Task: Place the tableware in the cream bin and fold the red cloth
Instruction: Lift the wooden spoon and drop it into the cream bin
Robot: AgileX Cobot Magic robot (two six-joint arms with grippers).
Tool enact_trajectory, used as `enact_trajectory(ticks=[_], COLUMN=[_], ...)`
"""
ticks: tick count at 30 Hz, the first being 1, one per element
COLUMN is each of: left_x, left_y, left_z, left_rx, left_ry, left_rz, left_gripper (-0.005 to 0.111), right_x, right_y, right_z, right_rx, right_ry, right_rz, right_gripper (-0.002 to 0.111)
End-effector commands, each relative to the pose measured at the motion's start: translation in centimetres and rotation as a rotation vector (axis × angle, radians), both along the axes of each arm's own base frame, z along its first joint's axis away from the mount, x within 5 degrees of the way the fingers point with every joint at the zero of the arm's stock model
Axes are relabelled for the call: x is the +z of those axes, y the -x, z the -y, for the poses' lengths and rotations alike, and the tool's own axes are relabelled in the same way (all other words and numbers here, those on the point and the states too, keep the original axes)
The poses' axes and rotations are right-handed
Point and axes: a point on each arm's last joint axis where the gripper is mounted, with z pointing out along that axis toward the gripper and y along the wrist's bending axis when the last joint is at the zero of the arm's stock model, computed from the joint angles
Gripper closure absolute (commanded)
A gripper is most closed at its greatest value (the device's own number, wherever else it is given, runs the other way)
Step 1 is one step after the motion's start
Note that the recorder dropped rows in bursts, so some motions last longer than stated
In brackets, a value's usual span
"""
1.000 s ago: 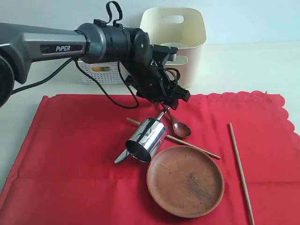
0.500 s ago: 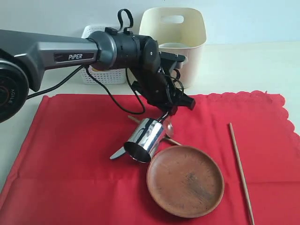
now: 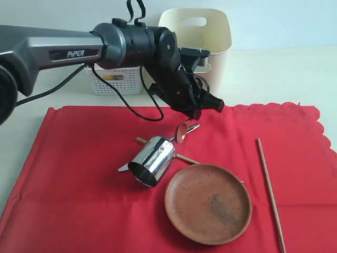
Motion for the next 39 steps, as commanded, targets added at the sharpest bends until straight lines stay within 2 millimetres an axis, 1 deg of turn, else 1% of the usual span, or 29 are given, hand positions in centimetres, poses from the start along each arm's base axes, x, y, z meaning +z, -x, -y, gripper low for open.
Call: enact_trajectory(ticks=[1, 4, 5, 7, 10, 11, 13, 17, 18, 19, 20, 22, 23, 26, 27, 28, 29, 31, 33, 36, 37, 39], left_x=[5.2, 8.8, 11.2, 12.9, 14.4, 14.6, 14.5, 13.3, 12.5, 11.8, 10.6, 8.8, 8.7, 8.7, 8.6, 8.5, 8.5, 8.7, 9.8, 12.1, 13.6, 15.5], left_y=[0.4, 0.2, -0.3, -1.2, -2.9, -3.4, -4.4, -6.4, -7.3, -7.7, -8.2, -8.8, -8.8, -9.0, -9.2, -9.4, -9.4, -9.3, -8.7, -7.6, -7.0, -6.0], left_z=[-0.1, -0.7, -1.3, -2.1, -3.1, -3.6, -4.1, -4.5, -4.4, -4.3, -4.2, -4.1, -4.1, -4.5, -4.9, -5.3, -5.5, -5.5, -5.7, -6.4, -6.9, -7.7], left_rx=[0.008, 0.007, 0.032, 0.056, 0.13, 0.158, 0.197, 0.267, 0.298, 0.311, 0.327, 0.339, 0.342, 0.322, 0.327, 0.322, 0.322, 0.314, 0.297, 0.249, 0.221, 0.176], left_ry=[0.083, 0.147, 0.206, 0.255, 0.335, 0.361, 0.384, 0.439, 0.468, 0.477, 0.483, 0.474, 0.476, 0.447, 0.438, 0.419, 0.41, 0.401, 0.387, 0.343, 0.325, 0.282], left_rz=[0.056, 0.148, 0.235, 0.332, 0.454, 0.474, 0.51, 0.635, 0.7, 0.724, 0.75, 0.748, 0.748, 0.756, 0.749, 0.736, 0.726, 0.705, 0.668, 0.608, 0.604, 0.581], left_gripper=[0.107, 0.107, 0.107, 0.107, 0.107, 0.107, 0.107, 0.107, 0.107, 0.107, 0.107, 0.106, 0.103, 0.082, 0.072, 0.059, 0.055, 0.054, 0.054, 0.054, 0.054, 0.056], right_x=[-0.1, -0.1, -0.1, -0.1, -0.1, -0.1, -0.1, -0.1, -0.1, -0.1, -0.1, -0.1, -0.1, -0.1, -0.1, -0.1, -0.1, -0.1, -0.1, -0.1, -0.1, -0.1], right_y=[0.0, 0.0, 0.0, 0.0, 0.0, 0.0, 0.0, 0.0, 0.0, 0.0, 0.0, 0.0, 0.0, 0.0, 0.0, 0.0, 0.0, 0.0, 0.0, 0.0, 0.0, 0.0], right_z=[0.0, 0.0, 0.0, 0.0, 0.0, 0.0, 0.0, 0.0, 0.0, 0.0, 0.0, 0.0, 0.0, 0.0, 0.0, 0.0, 0.0, 0.0, 0.0, 0.0, 0.0, 0.0], right_rx=[0.0, 0.0, 0.0, 0.0, 0.0, 0.0, 0.0, 0.0, 0.0, 0.0, 0.0, 0.0, 0.0, 0.0, 0.0, 0.0, 0.0, 0.0, 0.0, 0.0, 0.0, -0.001], right_ry=[0.007, 0.007, 0.007, 0.007, 0.007, 0.007, 0.007, 0.007, 0.007, 0.007, 0.007, 0.007, 0.007, 0.007, 0.007, 0.007, 0.007, 0.007, 0.007, 0.007, 0.007, 0.007], right_rz=[0.009, 0.009, 0.009, 0.009, 0.009, 0.009, 0.009, 0.009, 0.009, 0.009, 0.009, 0.009, 0.009, 0.009, 0.009, 0.009, 0.009, 0.009, 0.009, 0.009, 0.009, 0.012], right_gripper=[0.108, 0.108, 0.108, 0.108, 0.108, 0.108, 0.108, 0.108, 0.108, 0.108, 0.108, 0.108, 0.108, 0.108, 0.108, 0.108, 0.108, 0.108, 0.108, 0.108, 0.108, 0.108])
